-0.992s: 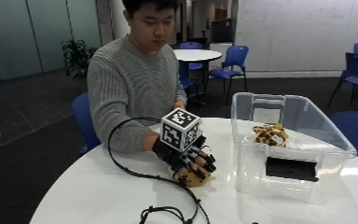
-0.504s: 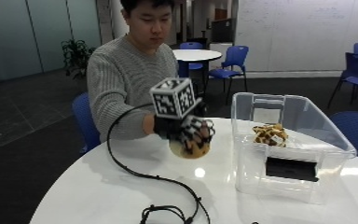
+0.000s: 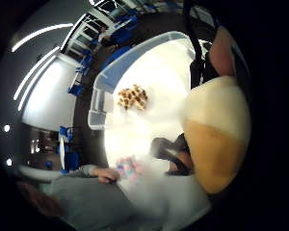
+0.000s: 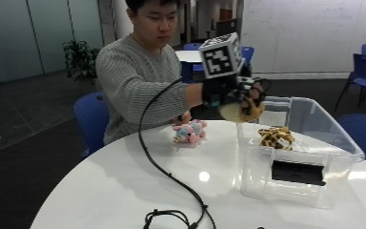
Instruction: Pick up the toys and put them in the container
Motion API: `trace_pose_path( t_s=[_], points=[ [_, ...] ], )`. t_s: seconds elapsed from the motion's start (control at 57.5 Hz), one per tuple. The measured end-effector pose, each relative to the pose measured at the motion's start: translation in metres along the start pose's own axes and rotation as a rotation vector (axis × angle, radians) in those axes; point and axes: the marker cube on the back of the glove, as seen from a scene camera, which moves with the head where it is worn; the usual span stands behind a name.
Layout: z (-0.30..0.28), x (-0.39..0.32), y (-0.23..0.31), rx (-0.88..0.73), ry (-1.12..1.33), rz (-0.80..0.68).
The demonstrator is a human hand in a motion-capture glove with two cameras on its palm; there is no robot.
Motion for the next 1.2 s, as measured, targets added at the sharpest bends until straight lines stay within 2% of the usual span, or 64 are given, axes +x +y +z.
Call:
trace_pose_path(
  t_s=[0.157, 0.313, 0.522, 0.713, 1.079, 1.2],
  points=[
    [0.032, -0.05, -0.055, -0.03, 0.103, -0.027],
    [0.047, -0.068, -0.072, -0.041, 0.13, -0.048],
    [0.055, -0.041, -0.067, -0.069, 0.15, 0.026],
    [0.08, -0.013, -0.049, -0.305, 0.126, 0.09],
    [0.085, -0.018, -0.029, -0.309, 0.119, 0.057],
    [0.075, -0.028, -0.007, -0.288, 0.068, 0.021]
  ],
)
